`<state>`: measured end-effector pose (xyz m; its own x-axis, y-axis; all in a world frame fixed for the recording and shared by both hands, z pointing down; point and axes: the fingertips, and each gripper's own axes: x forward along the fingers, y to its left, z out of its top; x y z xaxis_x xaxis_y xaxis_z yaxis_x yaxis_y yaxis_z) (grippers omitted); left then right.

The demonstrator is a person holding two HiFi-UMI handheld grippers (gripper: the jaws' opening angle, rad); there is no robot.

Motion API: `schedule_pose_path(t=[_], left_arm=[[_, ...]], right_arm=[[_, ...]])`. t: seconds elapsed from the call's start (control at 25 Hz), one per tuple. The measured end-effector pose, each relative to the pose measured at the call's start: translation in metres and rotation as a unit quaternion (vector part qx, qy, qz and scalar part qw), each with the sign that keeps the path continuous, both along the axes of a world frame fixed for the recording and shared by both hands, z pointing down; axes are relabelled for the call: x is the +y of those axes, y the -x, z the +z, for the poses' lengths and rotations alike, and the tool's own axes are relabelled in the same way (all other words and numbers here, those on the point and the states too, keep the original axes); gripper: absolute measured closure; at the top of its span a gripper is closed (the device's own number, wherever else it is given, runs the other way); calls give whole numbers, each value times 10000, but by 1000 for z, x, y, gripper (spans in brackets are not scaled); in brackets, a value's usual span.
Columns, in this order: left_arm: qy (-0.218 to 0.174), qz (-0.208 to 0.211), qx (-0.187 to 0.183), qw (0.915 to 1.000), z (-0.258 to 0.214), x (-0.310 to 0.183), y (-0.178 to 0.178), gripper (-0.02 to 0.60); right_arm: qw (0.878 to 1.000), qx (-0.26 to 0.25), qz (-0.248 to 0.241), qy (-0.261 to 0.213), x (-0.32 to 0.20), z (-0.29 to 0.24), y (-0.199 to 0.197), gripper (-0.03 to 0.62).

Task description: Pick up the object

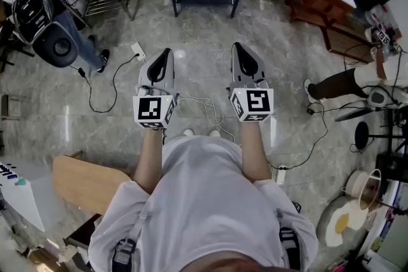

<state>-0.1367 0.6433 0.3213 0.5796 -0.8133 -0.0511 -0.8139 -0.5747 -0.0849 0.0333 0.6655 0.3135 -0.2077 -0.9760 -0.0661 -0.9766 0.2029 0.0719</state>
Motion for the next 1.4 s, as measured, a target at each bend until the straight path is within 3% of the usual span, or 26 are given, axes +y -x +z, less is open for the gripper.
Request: schedule_pose_path(t=[0.48, 0.8, 0.92, 1.08, 1.4], left_arm=[[-84, 228, 145, 9996, -1, 8, 24, 574], [-7, 217, 130, 9997, 12, 0, 72, 442], [55, 155, 134, 9998, 20, -14, 85, 385], [243, 73, 54, 9997, 37, -39, 88, 256], [128, 127, -233, 9996, 43, -151, 48, 109]], right_arm=[[9999, -58, -111, 17, 4, 4, 23, 594], [9996, 127, -218, 122, 0, 13, 63, 591], [9994, 82, -286, 197, -8, 21, 75, 516], [9986, 109, -349, 380, -30, 36, 79, 420], [9990, -88, -337, 290, -142, 54, 38, 277]])
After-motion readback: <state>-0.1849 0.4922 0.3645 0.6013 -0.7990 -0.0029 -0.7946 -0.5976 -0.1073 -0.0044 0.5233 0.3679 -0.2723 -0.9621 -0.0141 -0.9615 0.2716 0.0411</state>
